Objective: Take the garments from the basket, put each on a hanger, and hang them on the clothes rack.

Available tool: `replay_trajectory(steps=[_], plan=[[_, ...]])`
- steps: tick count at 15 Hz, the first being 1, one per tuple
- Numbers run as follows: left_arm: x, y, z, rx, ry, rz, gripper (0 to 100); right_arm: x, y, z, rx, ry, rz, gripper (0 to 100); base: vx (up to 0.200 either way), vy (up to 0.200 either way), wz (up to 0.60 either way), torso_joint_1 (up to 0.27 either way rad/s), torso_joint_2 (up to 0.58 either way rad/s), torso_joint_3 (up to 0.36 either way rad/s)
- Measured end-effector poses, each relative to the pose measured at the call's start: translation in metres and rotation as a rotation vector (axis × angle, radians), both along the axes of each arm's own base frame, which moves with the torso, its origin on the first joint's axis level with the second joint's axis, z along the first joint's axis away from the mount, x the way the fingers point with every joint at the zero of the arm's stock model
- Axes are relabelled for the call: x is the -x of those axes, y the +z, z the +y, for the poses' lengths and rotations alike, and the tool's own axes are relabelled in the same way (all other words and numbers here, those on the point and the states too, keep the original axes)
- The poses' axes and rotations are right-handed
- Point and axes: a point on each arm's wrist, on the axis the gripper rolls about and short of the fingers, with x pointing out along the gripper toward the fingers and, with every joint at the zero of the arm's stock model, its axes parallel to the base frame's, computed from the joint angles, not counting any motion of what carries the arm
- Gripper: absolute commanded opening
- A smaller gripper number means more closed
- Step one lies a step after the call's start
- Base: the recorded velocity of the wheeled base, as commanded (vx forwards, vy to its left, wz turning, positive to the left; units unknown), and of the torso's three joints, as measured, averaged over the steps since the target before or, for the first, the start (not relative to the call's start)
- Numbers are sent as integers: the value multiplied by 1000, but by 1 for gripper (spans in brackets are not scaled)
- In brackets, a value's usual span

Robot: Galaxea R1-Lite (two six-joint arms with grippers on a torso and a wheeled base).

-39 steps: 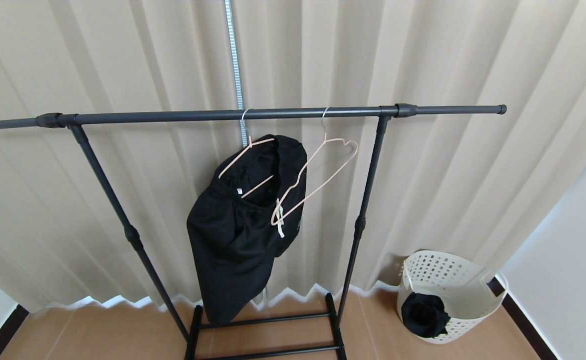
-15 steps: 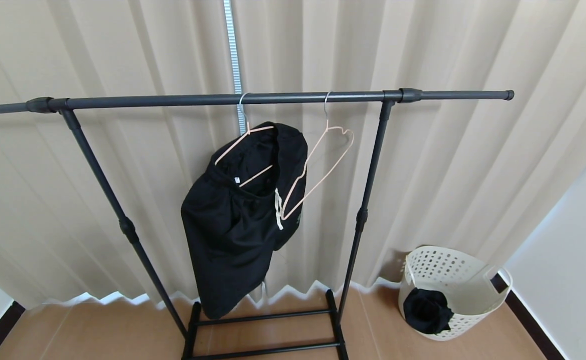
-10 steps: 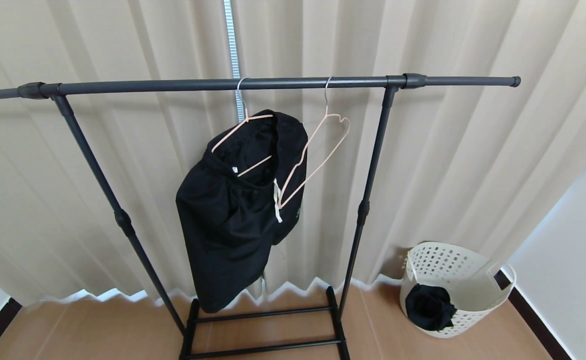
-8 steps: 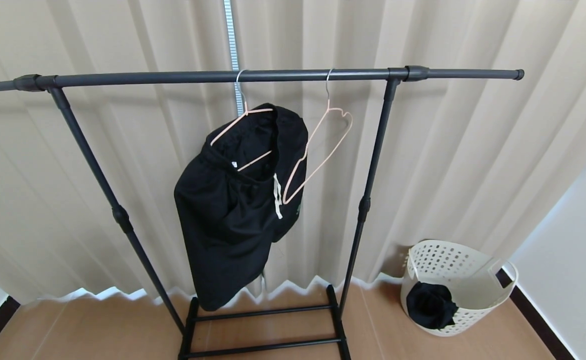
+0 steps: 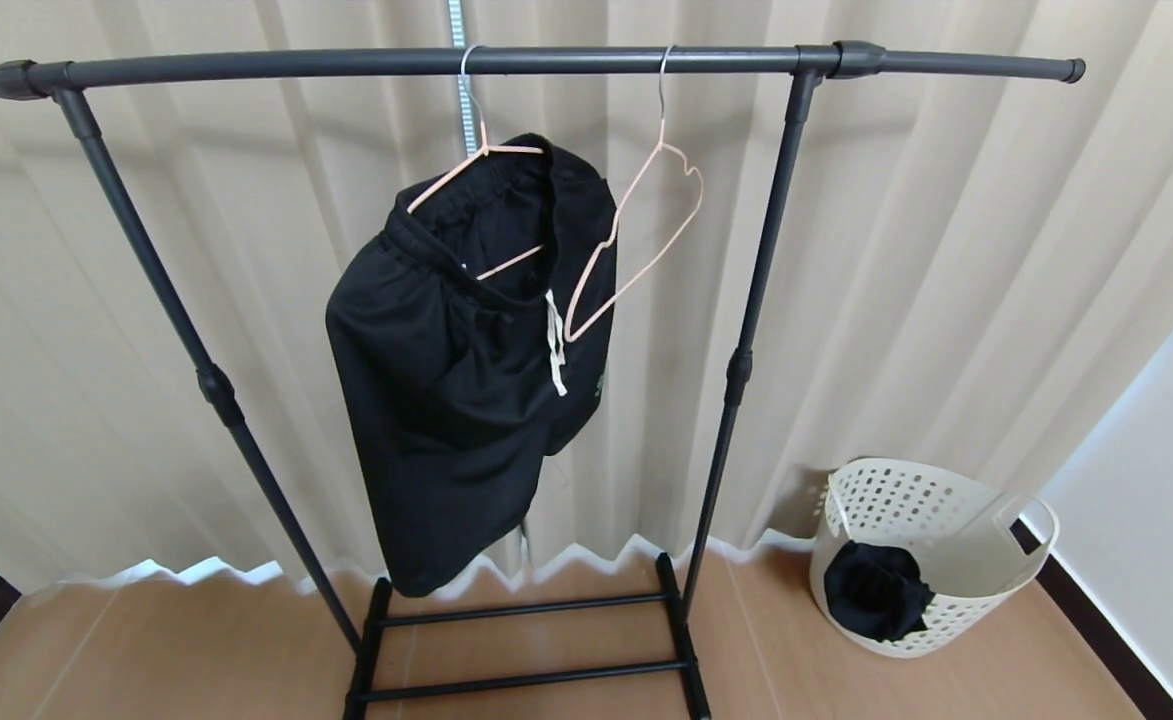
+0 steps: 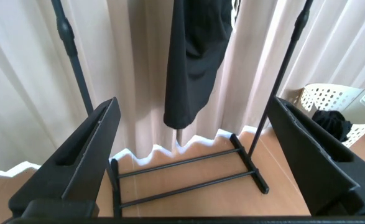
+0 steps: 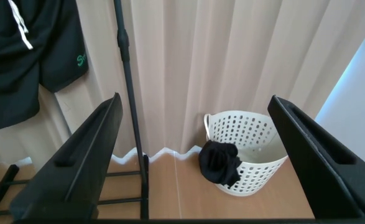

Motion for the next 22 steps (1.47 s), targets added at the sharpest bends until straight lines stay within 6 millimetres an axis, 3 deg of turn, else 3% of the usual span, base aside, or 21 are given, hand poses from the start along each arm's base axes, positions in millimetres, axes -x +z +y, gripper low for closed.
replay_trajectory(steps=[12, 18, 22], plan=[[0, 0, 0, -1, 0, 2, 100, 0, 0, 0, 0, 0, 2, 100, 0, 0, 0, -144, 486, 340], [0, 0, 0, 0, 0, 1, 100, 0, 0, 0, 0, 0, 1, 100, 0, 0, 0, -45, 430, 374], [0, 0, 0, 0, 0, 1, 100, 0, 0, 0, 0, 0, 1, 100, 0, 0, -300, -6, 102, 101]])
